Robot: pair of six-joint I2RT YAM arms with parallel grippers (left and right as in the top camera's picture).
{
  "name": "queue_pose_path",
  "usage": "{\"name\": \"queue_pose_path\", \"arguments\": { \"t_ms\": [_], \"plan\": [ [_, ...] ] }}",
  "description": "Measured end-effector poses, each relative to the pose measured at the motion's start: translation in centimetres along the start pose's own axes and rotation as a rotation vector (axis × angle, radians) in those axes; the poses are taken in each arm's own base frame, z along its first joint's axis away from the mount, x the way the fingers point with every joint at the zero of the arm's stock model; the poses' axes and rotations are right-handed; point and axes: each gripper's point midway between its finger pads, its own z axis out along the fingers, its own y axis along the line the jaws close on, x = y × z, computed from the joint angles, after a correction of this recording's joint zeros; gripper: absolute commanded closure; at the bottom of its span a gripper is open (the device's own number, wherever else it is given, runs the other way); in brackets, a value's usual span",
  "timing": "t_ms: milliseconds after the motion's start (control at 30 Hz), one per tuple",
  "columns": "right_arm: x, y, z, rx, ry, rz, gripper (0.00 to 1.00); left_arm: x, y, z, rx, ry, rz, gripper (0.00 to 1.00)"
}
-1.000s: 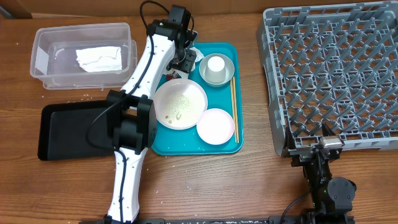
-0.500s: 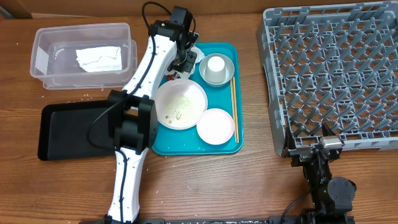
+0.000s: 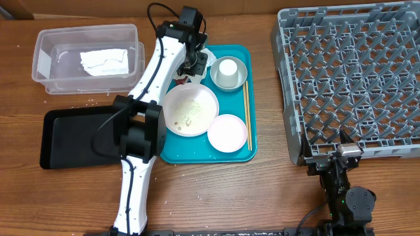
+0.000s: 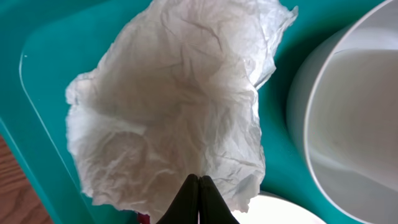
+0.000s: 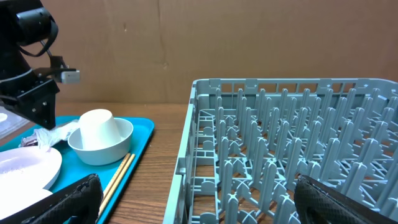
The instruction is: Sort waste into correct bins and load items into the dishwasher
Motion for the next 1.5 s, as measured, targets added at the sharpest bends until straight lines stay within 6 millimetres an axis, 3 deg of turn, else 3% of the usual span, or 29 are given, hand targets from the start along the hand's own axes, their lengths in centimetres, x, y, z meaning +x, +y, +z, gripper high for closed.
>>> {"name": "queue_pose_path", "arguments": {
  "t_ms": [133, 400, 533, 700, 867, 1067, 1233, 1333, 1500],
  "plan": [
    [0.0, 0.0, 0.0, 0.0, 0.0, 0.0, 0.0, -0.6, -0.1, -1.8, 0.002, -0.034, -0.037, 0.96],
    [0.0, 0.0, 0.0, 0.0, 0.0, 0.0, 0.0, -2.1, -0.3, -8.2, 0.013, -0.159, -0.091, 0.96],
    [0.0, 0.0, 0.0, 0.0, 0.0, 0.0, 0.0, -2.8, -0.3, -10.4, 0.018, -0.215, -0.112, 0.96],
    [0.0, 0.0, 0.0, 0.0, 0.001, 0.0, 0.0, -4.2, 0.7, -13.3, 0.024, -0.31, -0.158, 0.96],
    [0.0, 0.0, 0.0, 0.0, 0.0, 0.0, 0.0, -5.2, 5.0, -15.6, 0.011, -0.393, -0.31, 0.96],
    [0.0, 0.0, 0.0, 0.0, 0.0, 0.0, 0.0, -3.8, 14.1, -16.5, -0.029, -0.421, -0.586, 0.96],
    [0.0, 0.0, 0.0, 0.0, 0.0, 0.0, 0.0, -1.9, 20.4, -17.2, -0.049, -0.438, -0.765, 0.96],
    [0.0, 0.0, 0.0, 0.0, 0.0, 0.0, 0.0, -0.6, 23.0, -17.5, -0.057, -0.438, -0.851, 0.96],
    [0.0, 0.0, 0.0, 0.0, 0.0, 0.001, 0.0, 0.8, 25.4, -17.7, -0.07, -0.433, -0.932, 0.96]
  ]
}}
